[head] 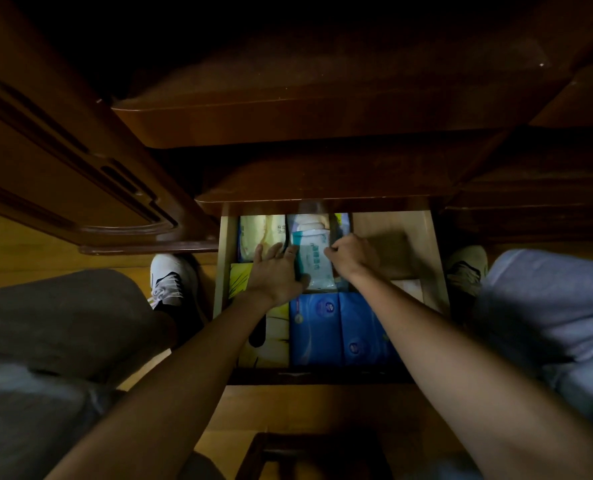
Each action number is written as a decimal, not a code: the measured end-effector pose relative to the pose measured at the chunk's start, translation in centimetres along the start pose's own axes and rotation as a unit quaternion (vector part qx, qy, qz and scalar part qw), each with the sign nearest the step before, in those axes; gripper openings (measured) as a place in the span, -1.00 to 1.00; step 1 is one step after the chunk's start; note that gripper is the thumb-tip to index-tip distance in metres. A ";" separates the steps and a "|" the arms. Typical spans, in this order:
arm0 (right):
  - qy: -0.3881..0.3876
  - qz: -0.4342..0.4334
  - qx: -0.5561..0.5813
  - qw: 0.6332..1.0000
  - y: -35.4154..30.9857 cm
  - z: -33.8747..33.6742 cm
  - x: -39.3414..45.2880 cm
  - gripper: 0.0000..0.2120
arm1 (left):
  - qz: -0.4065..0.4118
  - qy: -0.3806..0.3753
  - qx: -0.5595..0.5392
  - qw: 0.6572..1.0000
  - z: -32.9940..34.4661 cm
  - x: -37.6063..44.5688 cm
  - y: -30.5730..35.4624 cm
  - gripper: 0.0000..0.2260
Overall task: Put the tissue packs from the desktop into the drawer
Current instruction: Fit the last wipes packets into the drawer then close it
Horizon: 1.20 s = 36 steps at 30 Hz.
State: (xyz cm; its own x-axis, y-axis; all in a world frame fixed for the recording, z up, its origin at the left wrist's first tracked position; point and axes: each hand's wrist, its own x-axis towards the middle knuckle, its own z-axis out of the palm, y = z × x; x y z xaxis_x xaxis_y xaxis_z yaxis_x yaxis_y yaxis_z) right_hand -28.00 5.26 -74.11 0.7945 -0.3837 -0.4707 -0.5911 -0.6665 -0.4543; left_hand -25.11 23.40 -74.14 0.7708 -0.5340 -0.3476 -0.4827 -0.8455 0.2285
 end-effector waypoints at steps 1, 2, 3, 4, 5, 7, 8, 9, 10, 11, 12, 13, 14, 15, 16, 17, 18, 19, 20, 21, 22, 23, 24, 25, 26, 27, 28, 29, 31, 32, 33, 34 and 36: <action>0.001 0.006 0.008 1.000 0.0 0.2 0.0 -0.76 | 0.005 0.006 0.002 1.000 0.1 0.0 -0.1 -0.30; -0.004 0.012 0.024 1.000 0.0 0.5 -0.1 -0.80 | 0.012 0.008 0.009 1.000 0.1 0.0 -0.2 -0.31; -0.010 0.019 0.037 0.999 -0.1 0.8 -0.2 -0.83 | 0.017 0.010 0.018 1.000 0.2 -0.1 -0.3 -0.33; -0.012 0.022 0.036 0.999 -0.1 1.0 -0.2 -0.84 | 0.019 0.015 0.023 0.999 0.2 -0.1 -0.4 -0.35; -0.014 0.023 0.023 0.999 -0.1 1.0 -0.2 -0.85 | 0.017 0.023 0.023 0.999 0.3 -0.1 -0.4 -0.37; -0.016 0.024 -0.008 1.000 -0.2 0.9 0.0 -0.86 | 0.011 0.036 0.013 0.999 0.5 -0.2 -0.2 -0.42; -0.016 0.025 -0.021 0.999 -0.3 0.8 0.2 -0.87 | 0.006 0.038 0.004 0.999 0.5 -0.2 -0.1 -0.43; -0.017 0.028 -0.032 0.999 -0.4 0.6 0.4 -0.87 | 0.002 0.038 -0.007 0.999 0.5 -0.2 0.0 -0.44; -0.015 0.031 -0.035 0.999 -0.5 0.4 0.6 -0.87 | -0.002 0.036 -0.018 0.999 0.4 -0.1 0.0 -0.44; -0.016 0.034 -0.028 0.999 -0.3 0.4 0.8 -0.86 | -0.005 0.033 -0.027 0.999 0.3 -0.1 -0.1 -0.43; -0.023 0.034 -0.014 0.999 -0.1 0.4 0.9 -0.85 | -0.006 0.028 -0.032 0.999 0.1 -0.1 -0.2 -0.43; -0.034 0.032 0.000 0.999 0.2 0.5 1.0 -0.85 | -0.003 0.019 -0.031 0.999 -0.1 -0.2 -0.4 -0.43; -0.043 0.028 0.011 0.999 0.5 0.7 1.0 -0.85 | 0.001 0.008 -0.027 1.000 -0.3 -0.3 -0.5 -0.42; -0.045 0.022 0.021 0.998 0.8 0.9 0.9 -0.85 | 0.005 -0.003 -0.022 1.000 -0.5 -0.3 -0.6 -0.41; -0.043 0.016 0.031 0.998 1.2 1.1 0.9 -0.85 | 0.005 -0.012 -0.018 1.000 -0.7 -0.4 -0.6 -0.40; -0.037 0.010 0.039 0.999 1.4 1.2 0.7 -0.84 | 0.003 -0.019 -0.016 1.000 -0.9 -0.3 -0.5 -0.38; -0.028 0.005 0.046 0.999 1.6 1.3 0.6 -0.84 | 0.000 -0.024 -0.015 1.000 -1.0 -0.3 -0.4 -0.36; -0.021 0.004 0.050 0.999 1.7 1.3 0.5 -0.82 | -0.001 -0.028 -0.013 1.000 -1.1 -0.3 -0.2 -0.35; -0.016 0.003 0.051 0.999 1.8 1.3 0.5 -0.81 | -0.002 -0.030 -0.011 0.999 -1.1 -0.3 -0.2 -0.33; -0.015 0.004 0.051 0.999 1.8 1.3 0.4 -0.80 | -0.003 -0.031 -0.009 0.999 -1.0 -0.3 -0.1 -0.32; -0.016 0.006 0.060 0.998 1.7 1.3 0.3 -0.80 | -0.005 -0.032 -0.006 0.999 -0.9 -0.4 -0.1 -0.32; -0.021 0.010 0.080 0.997 1.5 1.0 0.3 -0.82 | -0.005 -0.031 -0.003 1.000 -0.9 -0.5 -0.1 -0.31; -0.028 0.015 0.110 0.993 1.2 0.6 0.1 -0.82 | -0.004 -0.023 0.000 1.000 -1.0 -0.6 0.0 -0.31; -0.033 0.022 0.132 0.990 0.9 -0.1 -0.1 -0.78 | -0.002 -0.006 0.002 1.000 -1.4 -0.9 0.1 -0.31; -0.034 0.026 0.134 0.990 0.6 -0.8 -0.5 -0.74 | 0.002 0.020 0.000 1.000 -1.9 -1.3 0.2 -0.32; -0.033 0.021 0.111 0.993 0.4 -1.7 -1.0 -0.70 | 0.008 0.049 -0.006 0.999 -2.6 -1.7 0.3 -0.33; -0.032 0.005 0.075 0.997 0.4 -2.6 -1.7 -0.68 | 0.014 0.075 -0.014 0.997 -3.3 -2.3 0.3 -0.35; -0.032 -0.022 0.028 0.999 0.4 -3.5 -2.4 -0.69 | 0.022 0.092 -0.020 0.995 -4.1 -3.1 0.3 -0.37; -0.035 -0.090 -0.055 0.994 0.6 -5.1 -4.4 -0.74 | 0.042 0.097 -0.019 0.994 -5.4 -5.1 0.2 -0.41; -0.039 -0.122 -0.078 0.989 0.8 -5.7 -5.6 -0.77 | 0.055 0.087 -0.015 0.995 -5.8 -6.3 0.2 -0.42; -0.047 -0.149 -0.091 0.983 1.0 -6.1 -6.8 -0.80 | 0.068 0.075 -0.014 0.995 -6.2 -7.5 0.2 -0.43; -0.060 -0.176 -0.102 0.977 1.1 -6.4 -8.1 -0.81 | 0.083 0.060 -0.017 0.995 -6.5 -8.9 0.2 -0.42; -0.106 -0.227 -0.129 0.960 1.5 -6.5 -10.8 -0.76 | 0.114 0.009 -0.027 0.993 -7.0 -11.6 0.3 -0.40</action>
State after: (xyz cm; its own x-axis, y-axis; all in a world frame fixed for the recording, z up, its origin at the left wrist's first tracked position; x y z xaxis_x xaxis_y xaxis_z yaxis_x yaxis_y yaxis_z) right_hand -36.60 4.25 -64.80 0.8996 0.1033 -0.4243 -0.1151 -0.8811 -0.4586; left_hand -31.25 29.43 -63.69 0.6514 -0.7108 -0.2655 -0.6231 -0.7008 0.3474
